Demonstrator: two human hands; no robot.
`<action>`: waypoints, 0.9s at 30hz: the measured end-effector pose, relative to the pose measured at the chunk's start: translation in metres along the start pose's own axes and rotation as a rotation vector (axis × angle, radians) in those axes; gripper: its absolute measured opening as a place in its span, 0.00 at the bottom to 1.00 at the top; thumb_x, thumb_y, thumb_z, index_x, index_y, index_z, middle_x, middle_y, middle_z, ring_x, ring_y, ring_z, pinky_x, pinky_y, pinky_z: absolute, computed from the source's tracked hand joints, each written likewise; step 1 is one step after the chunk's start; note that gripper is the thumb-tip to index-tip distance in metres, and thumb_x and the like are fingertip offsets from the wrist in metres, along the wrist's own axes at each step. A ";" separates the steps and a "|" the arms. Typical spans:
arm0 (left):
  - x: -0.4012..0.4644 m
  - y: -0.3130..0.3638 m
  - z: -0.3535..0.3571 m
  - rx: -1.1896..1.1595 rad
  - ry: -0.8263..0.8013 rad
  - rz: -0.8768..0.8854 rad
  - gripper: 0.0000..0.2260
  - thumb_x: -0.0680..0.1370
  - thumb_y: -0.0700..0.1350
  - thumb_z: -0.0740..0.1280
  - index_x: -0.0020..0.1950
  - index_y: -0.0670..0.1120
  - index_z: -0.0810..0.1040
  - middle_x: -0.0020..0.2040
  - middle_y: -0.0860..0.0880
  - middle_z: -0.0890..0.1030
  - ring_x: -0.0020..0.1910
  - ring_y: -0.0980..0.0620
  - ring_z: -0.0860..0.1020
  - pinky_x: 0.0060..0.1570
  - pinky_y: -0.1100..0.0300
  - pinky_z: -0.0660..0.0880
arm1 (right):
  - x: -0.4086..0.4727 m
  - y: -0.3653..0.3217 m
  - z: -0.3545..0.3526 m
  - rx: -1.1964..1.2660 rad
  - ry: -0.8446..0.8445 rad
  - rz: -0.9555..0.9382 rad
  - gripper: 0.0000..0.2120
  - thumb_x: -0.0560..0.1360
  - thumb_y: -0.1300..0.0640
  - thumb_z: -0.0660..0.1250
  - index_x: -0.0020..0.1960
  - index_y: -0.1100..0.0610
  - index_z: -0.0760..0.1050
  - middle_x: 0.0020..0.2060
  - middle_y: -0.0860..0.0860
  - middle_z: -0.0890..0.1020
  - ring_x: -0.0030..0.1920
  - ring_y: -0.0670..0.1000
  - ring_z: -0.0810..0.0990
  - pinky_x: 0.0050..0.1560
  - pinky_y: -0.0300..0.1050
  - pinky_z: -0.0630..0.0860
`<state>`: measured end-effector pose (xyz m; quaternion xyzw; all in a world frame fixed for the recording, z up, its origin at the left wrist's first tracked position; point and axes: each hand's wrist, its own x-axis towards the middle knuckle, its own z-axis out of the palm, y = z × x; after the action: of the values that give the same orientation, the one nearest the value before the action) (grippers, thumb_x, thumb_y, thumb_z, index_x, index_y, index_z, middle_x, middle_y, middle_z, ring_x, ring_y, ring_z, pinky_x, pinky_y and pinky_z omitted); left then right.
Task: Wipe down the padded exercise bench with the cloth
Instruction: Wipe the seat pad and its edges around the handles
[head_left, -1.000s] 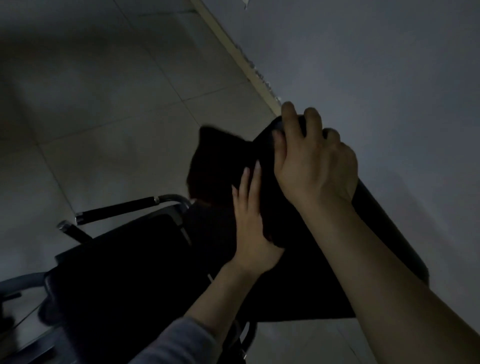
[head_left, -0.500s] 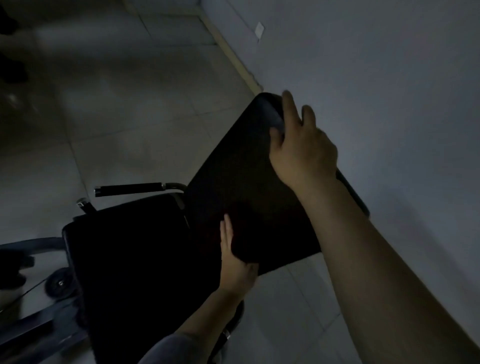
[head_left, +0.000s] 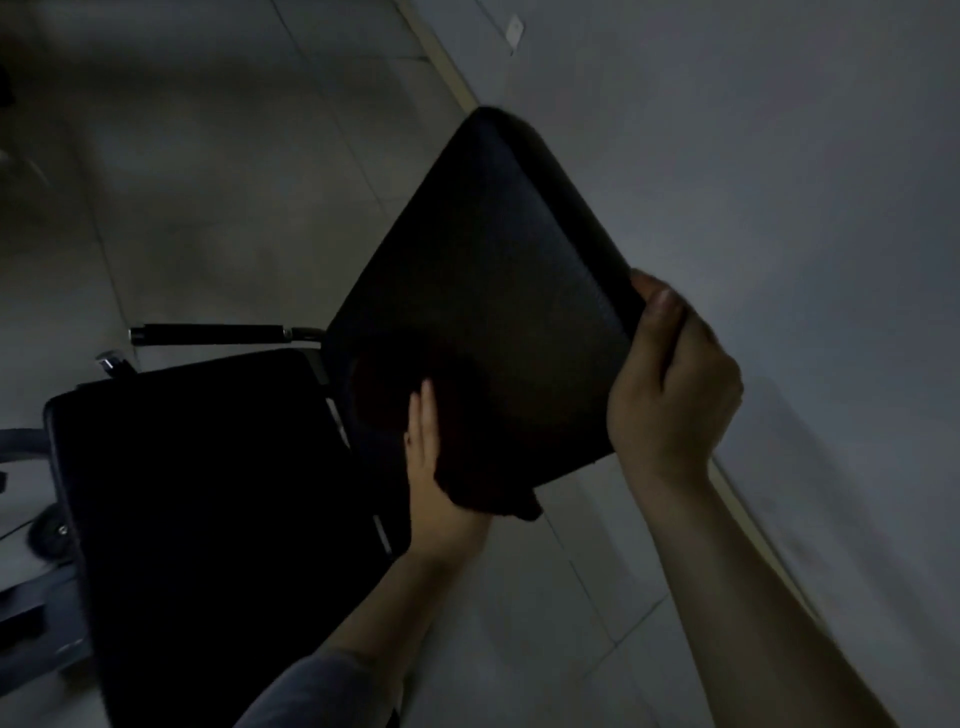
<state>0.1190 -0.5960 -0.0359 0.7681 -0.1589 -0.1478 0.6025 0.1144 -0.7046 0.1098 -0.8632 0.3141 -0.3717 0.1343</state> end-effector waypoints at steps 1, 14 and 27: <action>-0.010 -0.014 0.003 0.004 0.016 -0.052 0.44 0.64 0.77 0.57 0.71 0.65 0.35 0.74 0.63 0.38 0.75 0.62 0.39 0.75 0.51 0.43 | 0.000 0.001 0.001 0.018 0.012 0.001 0.22 0.79 0.50 0.49 0.58 0.56 0.79 0.47 0.50 0.84 0.44 0.38 0.74 0.38 0.25 0.64; -0.024 -0.006 0.010 0.199 0.044 0.285 0.32 0.76 0.67 0.54 0.75 0.56 0.49 0.77 0.51 0.51 0.75 0.45 0.50 0.70 0.35 0.56 | -0.005 0.002 0.003 0.143 0.108 0.022 0.22 0.78 0.51 0.49 0.55 0.55 0.80 0.48 0.48 0.85 0.47 0.43 0.80 0.41 0.28 0.68; -0.043 -0.108 0.024 0.461 0.192 -0.016 0.45 0.68 0.45 0.76 0.74 0.55 0.47 0.75 0.47 0.51 0.73 0.53 0.47 0.70 0.45 0.53 | -0.086 0.042 0.004 0.398 -0.005 0.043 0.26 0.80 0.51 0.52 0.73 0.59 0.51 0.73 0.54 0.56 0.74 0.46 0.56 0.71 0.36 0.58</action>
<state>0.0774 -0.5745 -0.1452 0.8969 -0.1244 -0.0389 0.4227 0.0529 -0.6814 0.0397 -0.8135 0.2527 -0.4213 0.3111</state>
